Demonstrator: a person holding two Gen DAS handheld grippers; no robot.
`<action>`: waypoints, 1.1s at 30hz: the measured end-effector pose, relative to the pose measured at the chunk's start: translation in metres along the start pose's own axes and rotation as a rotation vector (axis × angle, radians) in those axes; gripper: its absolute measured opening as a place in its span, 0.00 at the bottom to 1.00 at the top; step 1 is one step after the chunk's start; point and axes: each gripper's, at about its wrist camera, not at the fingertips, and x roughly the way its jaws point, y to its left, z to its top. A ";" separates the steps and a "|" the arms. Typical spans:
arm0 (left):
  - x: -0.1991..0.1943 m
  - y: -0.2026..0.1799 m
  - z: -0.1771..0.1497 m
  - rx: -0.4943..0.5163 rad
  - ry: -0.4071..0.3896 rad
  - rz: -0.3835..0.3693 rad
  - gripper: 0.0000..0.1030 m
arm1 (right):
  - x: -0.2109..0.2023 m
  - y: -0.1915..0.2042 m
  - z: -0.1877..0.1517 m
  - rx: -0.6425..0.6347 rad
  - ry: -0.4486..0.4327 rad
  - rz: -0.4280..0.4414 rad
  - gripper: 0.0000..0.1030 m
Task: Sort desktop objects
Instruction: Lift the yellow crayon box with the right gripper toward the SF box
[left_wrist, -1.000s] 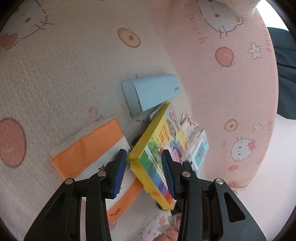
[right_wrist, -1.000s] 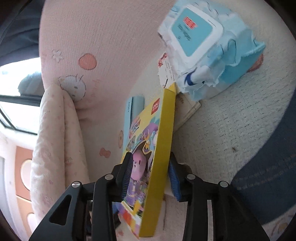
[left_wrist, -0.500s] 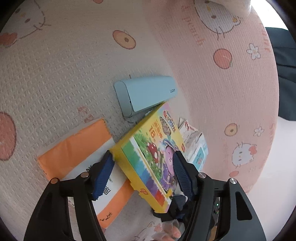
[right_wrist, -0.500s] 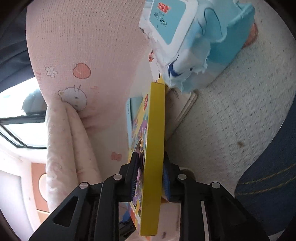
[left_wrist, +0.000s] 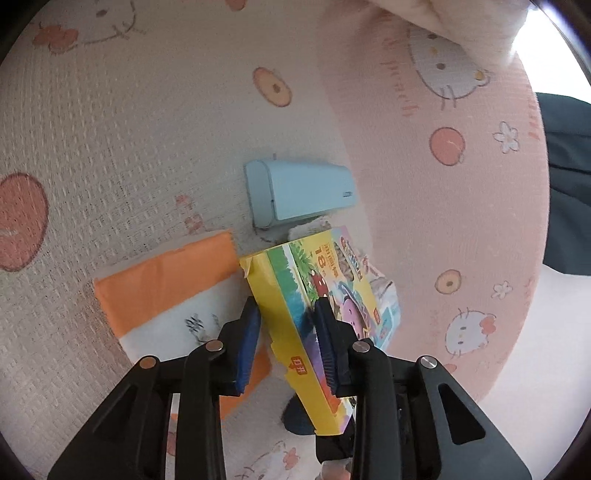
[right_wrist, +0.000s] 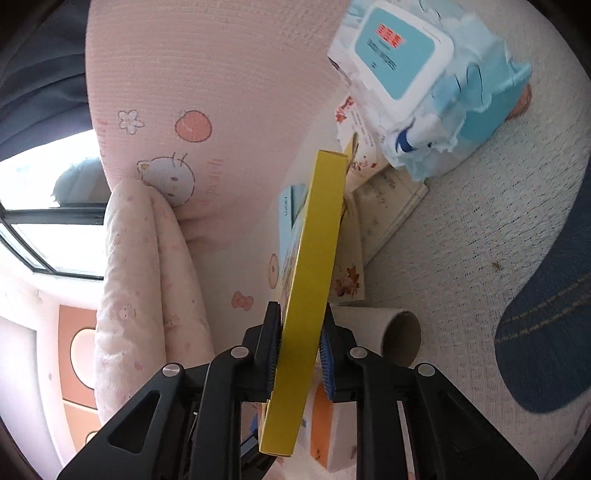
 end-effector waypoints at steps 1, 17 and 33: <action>-0.003 -0.003 -0.002 0.003 -0.010 -0.007 0.31 | -0.003 0.003 0.000 -0.004 -0.001 -0.002 0.17; -0.027 -0.071 -0.093 0.107 0.013 -0.179 0.31 | -0.137 0.051 0.004 -0.126 -0.161 -0.029 0.19; -0.022 -0.163 -0.218 0.216 0.092 -0.301 0.31 | -0.294 0.074 0.024 -0.186 -0.348 -0.060 0.20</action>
